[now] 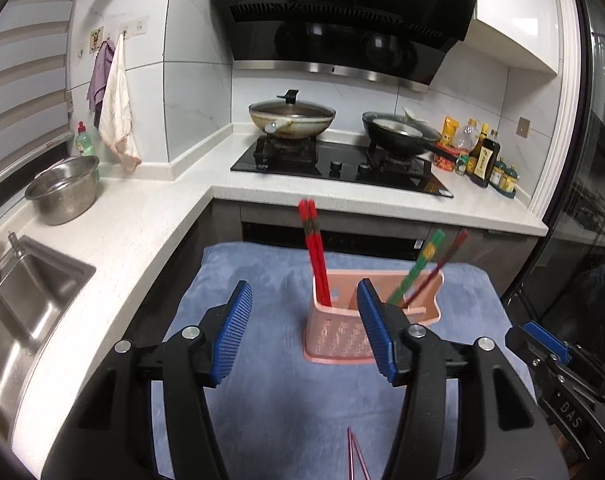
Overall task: Organize utensils
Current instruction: 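Move both open tools back to the last two dark red chopsticks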
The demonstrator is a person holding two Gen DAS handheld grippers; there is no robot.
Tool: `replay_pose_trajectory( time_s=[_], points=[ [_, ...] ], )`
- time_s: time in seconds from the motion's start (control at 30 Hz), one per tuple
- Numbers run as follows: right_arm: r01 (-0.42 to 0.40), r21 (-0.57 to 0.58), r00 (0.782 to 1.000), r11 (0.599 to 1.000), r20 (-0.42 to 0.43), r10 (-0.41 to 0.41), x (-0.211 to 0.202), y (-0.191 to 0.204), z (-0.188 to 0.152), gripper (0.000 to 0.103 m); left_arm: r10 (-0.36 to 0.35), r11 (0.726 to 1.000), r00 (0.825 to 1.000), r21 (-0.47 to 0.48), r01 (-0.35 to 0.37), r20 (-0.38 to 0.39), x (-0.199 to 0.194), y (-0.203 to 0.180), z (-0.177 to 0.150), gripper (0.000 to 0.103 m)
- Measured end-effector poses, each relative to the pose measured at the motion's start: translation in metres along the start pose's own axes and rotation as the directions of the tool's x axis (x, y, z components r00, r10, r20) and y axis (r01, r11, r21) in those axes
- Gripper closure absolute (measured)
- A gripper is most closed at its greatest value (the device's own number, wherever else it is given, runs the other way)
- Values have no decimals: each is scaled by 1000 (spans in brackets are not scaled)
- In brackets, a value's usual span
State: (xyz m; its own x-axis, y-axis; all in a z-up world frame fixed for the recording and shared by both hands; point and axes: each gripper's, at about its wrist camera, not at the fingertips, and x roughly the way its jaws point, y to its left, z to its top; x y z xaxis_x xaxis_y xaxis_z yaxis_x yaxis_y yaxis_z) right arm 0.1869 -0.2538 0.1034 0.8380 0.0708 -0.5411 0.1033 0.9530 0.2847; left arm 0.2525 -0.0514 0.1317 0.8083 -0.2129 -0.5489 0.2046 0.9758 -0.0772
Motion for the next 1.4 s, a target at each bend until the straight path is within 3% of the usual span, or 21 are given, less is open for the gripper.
replay_pose_trajectory(
  time_s=[0.6,1.0,1.2,1.4],
  points=[
    [38,-120,989,992,-135,-54,-40,8,-114,74,9,1000,990,-14,-11,-142,-28,11,-102,44],
    [27,-153,946,988,-316,-75,-35,9,-213,74,18,1000,953,4,-18,-303,-30,15,-197,41],
    [16,-159,923,987,-378,-75,-29,11,-245,74,23,1000,936,8,-22,-351,-32,16,-228,38],
    [5,-151,909,989,-411,-67,-25,9,-258,74,27,1000,925,12,-24,-378,-33,17,-246,28]
  ],
)
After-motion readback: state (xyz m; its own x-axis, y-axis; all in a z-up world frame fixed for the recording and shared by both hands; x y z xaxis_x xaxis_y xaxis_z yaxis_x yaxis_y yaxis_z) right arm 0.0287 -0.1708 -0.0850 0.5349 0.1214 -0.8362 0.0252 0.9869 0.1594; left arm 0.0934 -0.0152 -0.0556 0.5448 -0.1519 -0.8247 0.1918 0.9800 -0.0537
